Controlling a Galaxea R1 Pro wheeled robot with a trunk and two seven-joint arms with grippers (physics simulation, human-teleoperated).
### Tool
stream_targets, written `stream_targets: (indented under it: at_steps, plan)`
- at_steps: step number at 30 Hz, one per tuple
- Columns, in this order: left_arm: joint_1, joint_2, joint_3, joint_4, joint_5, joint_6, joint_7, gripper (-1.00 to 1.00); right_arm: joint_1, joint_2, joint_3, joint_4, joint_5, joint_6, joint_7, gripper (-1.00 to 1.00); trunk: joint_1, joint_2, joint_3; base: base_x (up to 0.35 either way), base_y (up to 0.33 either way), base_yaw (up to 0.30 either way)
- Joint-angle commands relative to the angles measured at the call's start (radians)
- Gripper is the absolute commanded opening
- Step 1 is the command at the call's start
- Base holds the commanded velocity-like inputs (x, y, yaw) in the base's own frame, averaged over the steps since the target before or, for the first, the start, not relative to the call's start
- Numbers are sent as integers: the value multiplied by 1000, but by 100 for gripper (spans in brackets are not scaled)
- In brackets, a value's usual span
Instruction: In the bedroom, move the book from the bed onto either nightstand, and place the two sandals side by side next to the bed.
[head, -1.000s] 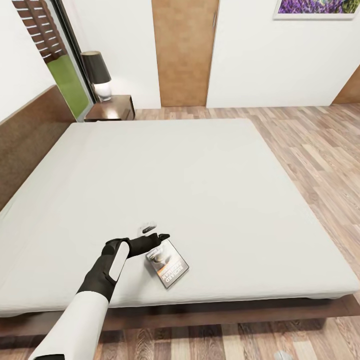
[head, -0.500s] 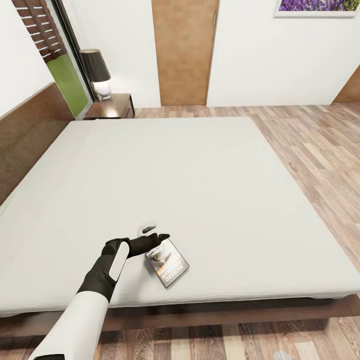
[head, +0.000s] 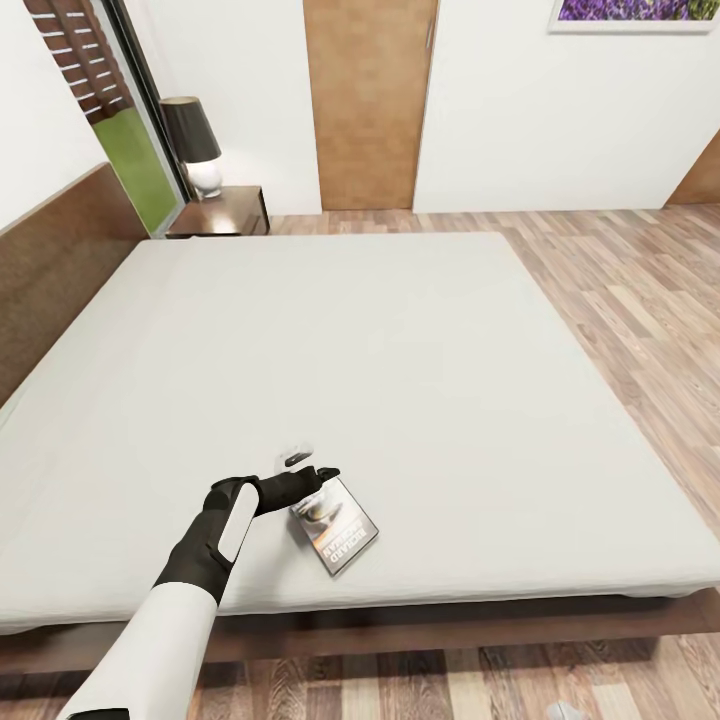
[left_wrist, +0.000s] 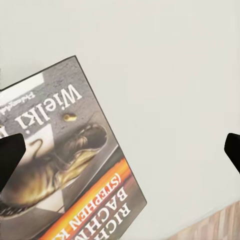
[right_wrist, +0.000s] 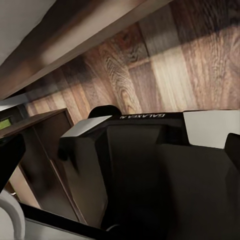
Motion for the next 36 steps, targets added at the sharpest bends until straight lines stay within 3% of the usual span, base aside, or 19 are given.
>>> stream_targets:
  at_steps: [1,4,36]
  plan:
    - [-1,-1,5,-1,-1,7,-4,100,0,1,-9,-1,10,7,5,100,4,-8,-4,0,0,0]
    - [-1,-1,5,-1,-1,7,-5,100,0,1,-8,-1,10,7,5,100,15,-29,-13,0,0,0]
    - [-1,-1,8,-1,-1,9,-5,100,0,3,-9,-1,10,6,4,100,15,-29,-13,75,6,0]
